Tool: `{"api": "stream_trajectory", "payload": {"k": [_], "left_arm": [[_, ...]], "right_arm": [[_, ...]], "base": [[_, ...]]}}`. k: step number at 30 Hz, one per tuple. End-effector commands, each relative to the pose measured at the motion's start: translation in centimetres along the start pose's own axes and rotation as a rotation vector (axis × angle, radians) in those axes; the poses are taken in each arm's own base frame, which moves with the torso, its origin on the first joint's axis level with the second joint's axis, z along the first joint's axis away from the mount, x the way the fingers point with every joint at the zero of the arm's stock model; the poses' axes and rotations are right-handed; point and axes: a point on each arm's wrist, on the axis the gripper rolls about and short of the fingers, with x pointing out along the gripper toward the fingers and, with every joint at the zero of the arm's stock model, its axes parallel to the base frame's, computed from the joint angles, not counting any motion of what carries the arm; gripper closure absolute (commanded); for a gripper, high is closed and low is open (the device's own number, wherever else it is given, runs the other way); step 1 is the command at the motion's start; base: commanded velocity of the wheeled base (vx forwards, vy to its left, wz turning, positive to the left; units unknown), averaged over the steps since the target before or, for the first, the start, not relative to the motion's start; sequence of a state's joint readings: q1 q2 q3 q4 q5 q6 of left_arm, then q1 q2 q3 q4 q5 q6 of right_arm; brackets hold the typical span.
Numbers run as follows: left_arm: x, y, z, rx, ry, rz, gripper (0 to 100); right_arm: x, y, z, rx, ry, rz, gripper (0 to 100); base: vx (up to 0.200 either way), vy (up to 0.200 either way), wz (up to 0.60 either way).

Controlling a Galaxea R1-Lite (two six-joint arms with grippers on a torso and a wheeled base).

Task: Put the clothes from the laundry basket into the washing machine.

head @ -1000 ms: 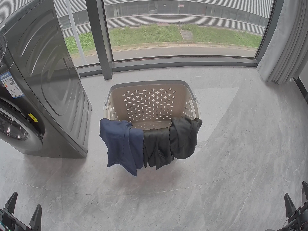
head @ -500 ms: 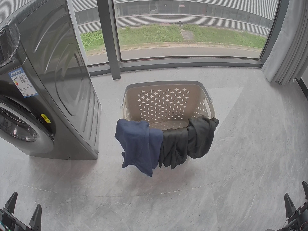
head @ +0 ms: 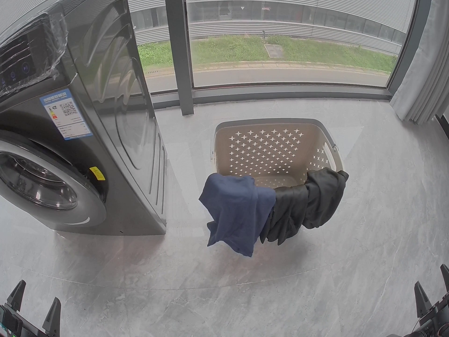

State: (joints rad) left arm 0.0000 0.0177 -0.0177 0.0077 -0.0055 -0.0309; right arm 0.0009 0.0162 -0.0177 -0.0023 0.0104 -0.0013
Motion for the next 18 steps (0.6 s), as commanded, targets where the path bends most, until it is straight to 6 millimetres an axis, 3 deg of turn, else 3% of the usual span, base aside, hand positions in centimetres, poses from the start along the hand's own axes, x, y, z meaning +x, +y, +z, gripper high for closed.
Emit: {"api": "stream_trajectory", "payload": {"k": [1, 5, 11, 18], "left_arm": [[0.03, 0.02, -0.43, -0.001, 0.005, 0.001, 0], [0.03, 0.02, -0.43, 0.0, 0.005, 0.001, 0], [0.03, 0.02, -0.43, 0.0, 0.005, 0.001, 0], [0.03, 0.02, -0.43, 0.0, 0.005, 0.001, 0]], "right_arm": [[0.01, 0.0, -0.52, -0.002, 0.001, 0.001, 0], [0.01, 0.0, -0.52, -0.002, 0.001, 0.001, 0], [0.01, 0.0, -0.52, 0.0, 0.001, 0.001, 0], [0.01, 0.0, -0.52, 0.0, 0.001, 0.001, 0]], "base": [[0.0, 0.0, 0.0], [0.0, 0.0, 0.0], [-0.2, 0.0, 0.0], [0.0, 0.029, 0.0]]}}
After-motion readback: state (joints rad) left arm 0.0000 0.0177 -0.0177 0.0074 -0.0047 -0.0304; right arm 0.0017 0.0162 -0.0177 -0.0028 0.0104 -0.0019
